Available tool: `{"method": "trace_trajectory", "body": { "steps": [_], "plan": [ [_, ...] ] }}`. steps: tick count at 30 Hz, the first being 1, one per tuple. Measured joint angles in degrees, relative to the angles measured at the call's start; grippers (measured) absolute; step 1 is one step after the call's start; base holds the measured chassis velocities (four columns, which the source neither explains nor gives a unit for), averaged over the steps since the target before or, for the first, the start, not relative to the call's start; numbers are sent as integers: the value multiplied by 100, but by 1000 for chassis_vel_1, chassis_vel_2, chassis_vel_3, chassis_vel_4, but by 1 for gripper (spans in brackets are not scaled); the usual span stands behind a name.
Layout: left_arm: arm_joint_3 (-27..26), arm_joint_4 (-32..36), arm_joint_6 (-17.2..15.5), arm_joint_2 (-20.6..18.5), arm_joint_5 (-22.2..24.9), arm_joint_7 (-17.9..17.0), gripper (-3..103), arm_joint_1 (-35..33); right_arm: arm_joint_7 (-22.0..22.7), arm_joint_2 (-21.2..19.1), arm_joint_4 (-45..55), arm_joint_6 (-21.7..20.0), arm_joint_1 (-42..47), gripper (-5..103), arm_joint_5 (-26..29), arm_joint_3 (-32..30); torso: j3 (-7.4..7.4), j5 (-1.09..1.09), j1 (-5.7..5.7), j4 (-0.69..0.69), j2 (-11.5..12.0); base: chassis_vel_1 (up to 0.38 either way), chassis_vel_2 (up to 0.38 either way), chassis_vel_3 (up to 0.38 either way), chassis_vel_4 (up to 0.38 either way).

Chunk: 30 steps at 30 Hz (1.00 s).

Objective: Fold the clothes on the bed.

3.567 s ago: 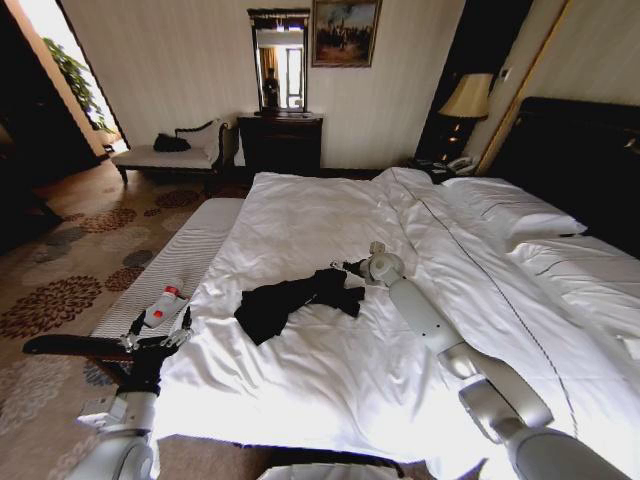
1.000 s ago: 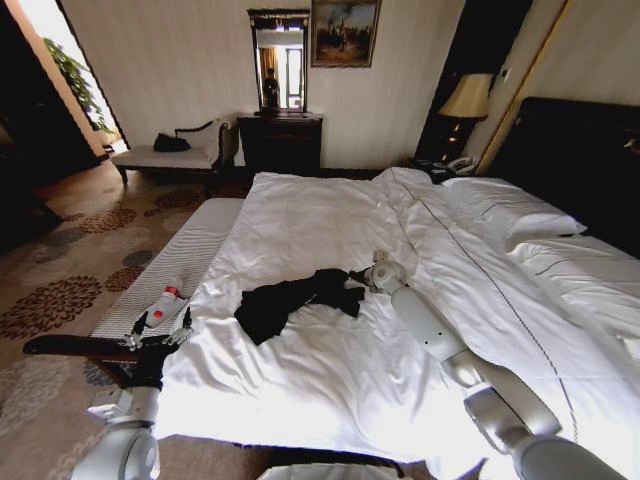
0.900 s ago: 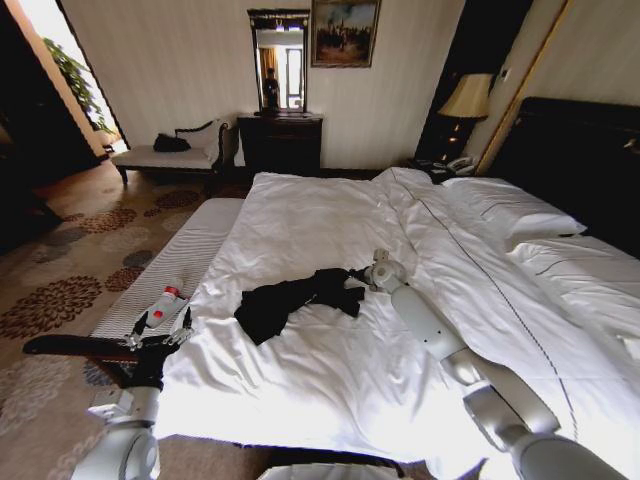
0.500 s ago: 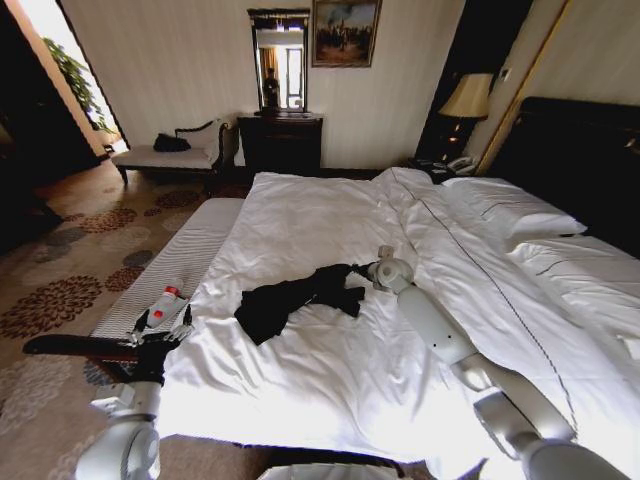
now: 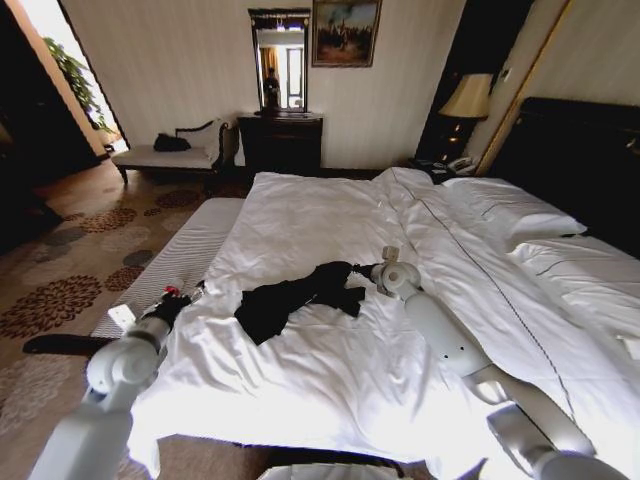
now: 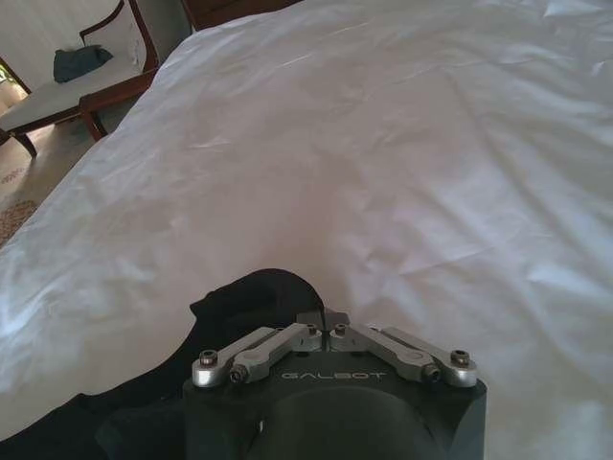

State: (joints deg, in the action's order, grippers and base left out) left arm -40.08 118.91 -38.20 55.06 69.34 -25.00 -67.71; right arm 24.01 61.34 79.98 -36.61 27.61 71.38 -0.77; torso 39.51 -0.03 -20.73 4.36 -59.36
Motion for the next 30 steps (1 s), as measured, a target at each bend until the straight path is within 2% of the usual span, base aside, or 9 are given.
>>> {"method": "trace_trajectory", "body": {
  "steps": [2,4,6,8,14,15,19,25,30],
  "plan": [
    [440,-232,-409,-376,701,-15,100,517,-22,67,-34,23,2,0,-78,1,0,1,0,-5,0,0,0,0,0],
    [620,-343,-455,-457,825,-11,100,688,-27,83,-40,34,6,0,-98,1,0,0,0,-6,0,0,0,0,0],
    [1149,-755,-481,-593,1011,103,100,1237,-50,121,-56,58,28,0,-170,-17,0,-3,0,-5,0,0,0,0,0],
    [1325,-913,-481,-612,1021,141,100,1446,-56,134,-57,64,38,0,-194,-28,-1,-2,0,-3,0,0,0,0,0],
    [2452,-2100,-456,-551,909,420,100,2760,-62,161,-35,85,99,0,-287,-106,0,1,-1,-2,0,0,0,0,0],
    [2452,-2100,-456,-551,909,420,100,2760,-62,161,-35,85,99,0,-287,-106,0,1,-1,-2,0,0,0,0,0],
    [3299,-2908,-436,-374,791,767,100,3456,-73,138,-22,101,122,0,-348,-149,0,-1,0,-4,-1,0,0,0,0],
    [3748,-3299,-419,-198,643,1063,100,3684,-83,116,-23,107,154,0,-397,-188,0,0,0,-3,-1,0,0,0,0],
    [3761,-3192,-411,-173,498,1072,100,3494,-103,66,-33,109,160,0,-431,-193,-1,-1,0,-4,-1,0,0,0,0]
  ]
}}
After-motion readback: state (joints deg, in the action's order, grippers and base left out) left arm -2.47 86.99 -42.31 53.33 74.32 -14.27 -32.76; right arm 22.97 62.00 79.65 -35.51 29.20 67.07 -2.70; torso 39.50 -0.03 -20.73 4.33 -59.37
